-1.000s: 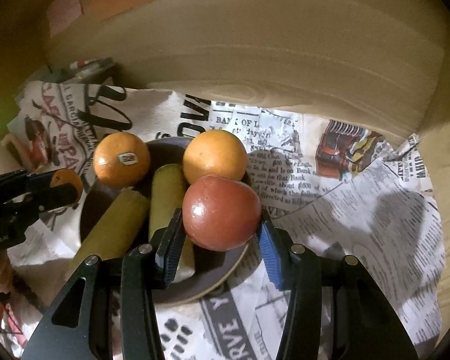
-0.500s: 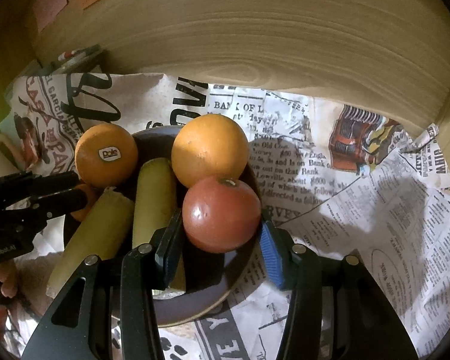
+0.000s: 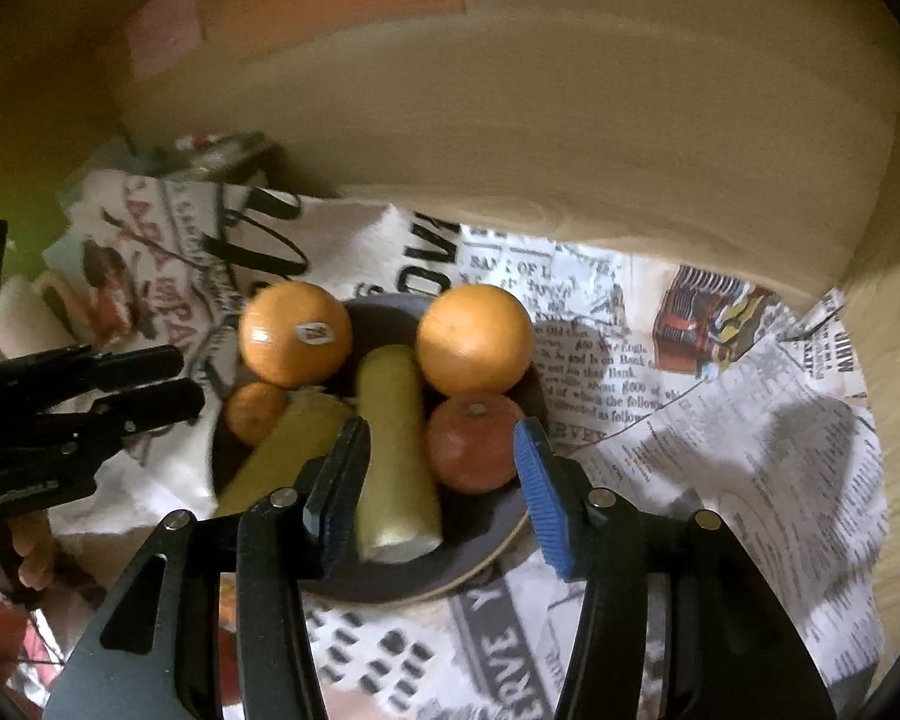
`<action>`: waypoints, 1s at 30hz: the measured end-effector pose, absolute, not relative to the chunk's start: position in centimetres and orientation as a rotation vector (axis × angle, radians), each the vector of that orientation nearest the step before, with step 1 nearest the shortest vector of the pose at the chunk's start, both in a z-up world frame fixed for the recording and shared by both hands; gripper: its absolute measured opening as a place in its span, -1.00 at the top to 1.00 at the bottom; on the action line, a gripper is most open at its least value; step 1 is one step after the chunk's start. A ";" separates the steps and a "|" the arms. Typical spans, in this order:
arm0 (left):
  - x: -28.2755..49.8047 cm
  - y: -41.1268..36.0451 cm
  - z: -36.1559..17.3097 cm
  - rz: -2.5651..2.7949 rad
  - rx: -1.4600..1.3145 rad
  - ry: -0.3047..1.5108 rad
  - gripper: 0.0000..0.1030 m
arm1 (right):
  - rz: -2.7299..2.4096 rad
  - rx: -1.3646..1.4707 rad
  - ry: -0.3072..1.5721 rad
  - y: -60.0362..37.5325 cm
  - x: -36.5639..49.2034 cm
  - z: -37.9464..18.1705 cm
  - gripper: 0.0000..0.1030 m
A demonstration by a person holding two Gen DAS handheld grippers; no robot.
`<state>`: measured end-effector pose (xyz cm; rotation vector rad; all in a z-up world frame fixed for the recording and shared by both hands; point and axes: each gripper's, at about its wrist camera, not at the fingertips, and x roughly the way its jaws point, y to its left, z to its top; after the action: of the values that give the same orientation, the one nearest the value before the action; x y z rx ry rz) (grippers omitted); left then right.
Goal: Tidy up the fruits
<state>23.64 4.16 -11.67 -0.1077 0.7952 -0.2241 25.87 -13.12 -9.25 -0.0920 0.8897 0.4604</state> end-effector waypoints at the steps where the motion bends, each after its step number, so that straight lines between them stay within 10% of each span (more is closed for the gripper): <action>1: 22.8 4.2 -11.2 -0.220 -0.104 0.778 -0.01 | 0.464 -0.090 0.878 -13.0 25.4 -8.8 0.08; 13: 14.4 5.2 -8.5 -0.223 -0.114 0.683 -0.52 | 0.475 -0.080 0.771 -12.2 17.9 -6.5 -0.13; 30: 10.9 7.2 -14.4 -0.176 -0.129 0.827 -0.54 | 0.537 -0.076 0.936 -8.8 14.0 -13.1 -0.19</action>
<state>10.88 7.15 -14.45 -0.1287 0.8270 -0.1763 14.01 -8.80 -13.06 -0.0761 0.9357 0.5374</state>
